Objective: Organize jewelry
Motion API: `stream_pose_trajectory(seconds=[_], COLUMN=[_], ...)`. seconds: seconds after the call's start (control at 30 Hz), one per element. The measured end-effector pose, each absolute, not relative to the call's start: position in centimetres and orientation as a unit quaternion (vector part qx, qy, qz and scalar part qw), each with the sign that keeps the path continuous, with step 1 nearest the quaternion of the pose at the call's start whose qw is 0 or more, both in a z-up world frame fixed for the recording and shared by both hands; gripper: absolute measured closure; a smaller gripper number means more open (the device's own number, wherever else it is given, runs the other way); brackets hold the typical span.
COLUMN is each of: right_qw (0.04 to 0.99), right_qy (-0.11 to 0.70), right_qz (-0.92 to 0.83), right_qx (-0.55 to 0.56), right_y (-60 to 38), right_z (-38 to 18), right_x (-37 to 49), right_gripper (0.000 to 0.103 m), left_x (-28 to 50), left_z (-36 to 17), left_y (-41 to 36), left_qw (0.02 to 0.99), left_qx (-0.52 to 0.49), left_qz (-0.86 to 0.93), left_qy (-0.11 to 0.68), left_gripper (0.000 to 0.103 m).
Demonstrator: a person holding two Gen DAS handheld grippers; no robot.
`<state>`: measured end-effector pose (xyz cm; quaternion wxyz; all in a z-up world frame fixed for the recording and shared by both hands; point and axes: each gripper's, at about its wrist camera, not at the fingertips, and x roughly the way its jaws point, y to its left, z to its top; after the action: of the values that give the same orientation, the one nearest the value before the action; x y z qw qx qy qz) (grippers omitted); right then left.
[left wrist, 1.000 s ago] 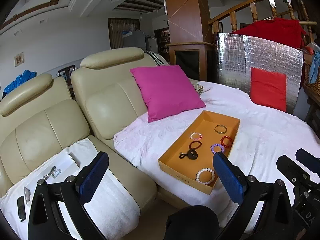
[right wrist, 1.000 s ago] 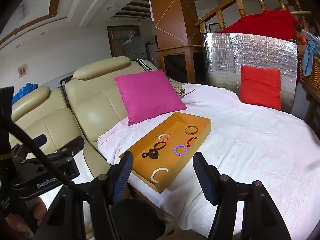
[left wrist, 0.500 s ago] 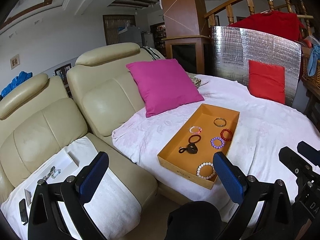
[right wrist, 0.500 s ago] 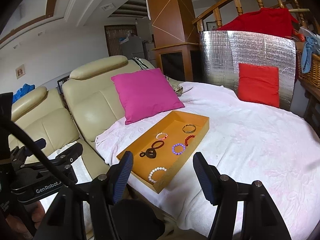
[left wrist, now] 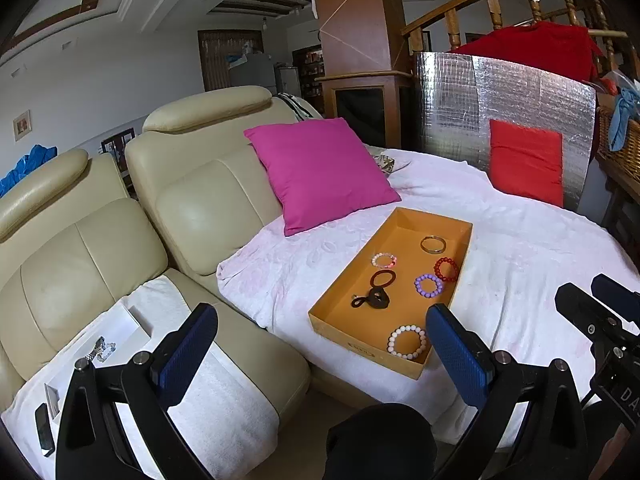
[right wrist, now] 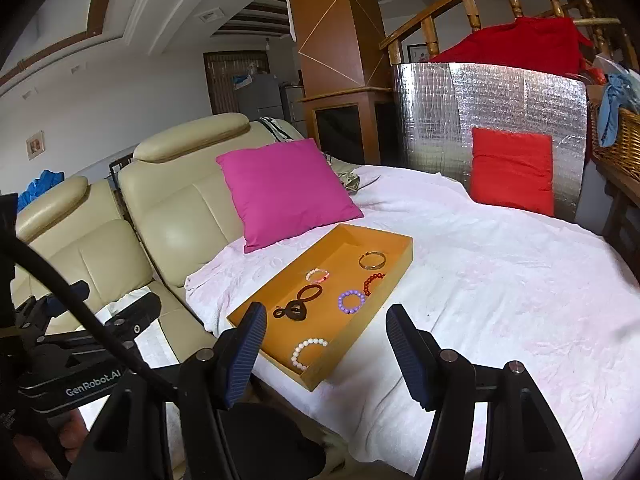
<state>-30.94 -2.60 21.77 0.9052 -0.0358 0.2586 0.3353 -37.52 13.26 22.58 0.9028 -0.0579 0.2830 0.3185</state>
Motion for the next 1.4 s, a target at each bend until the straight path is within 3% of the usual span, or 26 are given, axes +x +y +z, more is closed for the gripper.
stream_pose_trajectory(seconds=[1.4], right_qw=[0.894], right_qy=[0.277], right_qz=[0.347], right_qx=[-0.059], right_y=[1.3], right_z=[20.5], right_x=[-27.7], right_gripper=[0.037], left_x=[-35.6], left_z=[21.2], left_y=[17.0], left_qw=[0.889], left_qx=[-0.076], left_qz=[0.336], left_qy=[0.303], left_gripper=[0.000])
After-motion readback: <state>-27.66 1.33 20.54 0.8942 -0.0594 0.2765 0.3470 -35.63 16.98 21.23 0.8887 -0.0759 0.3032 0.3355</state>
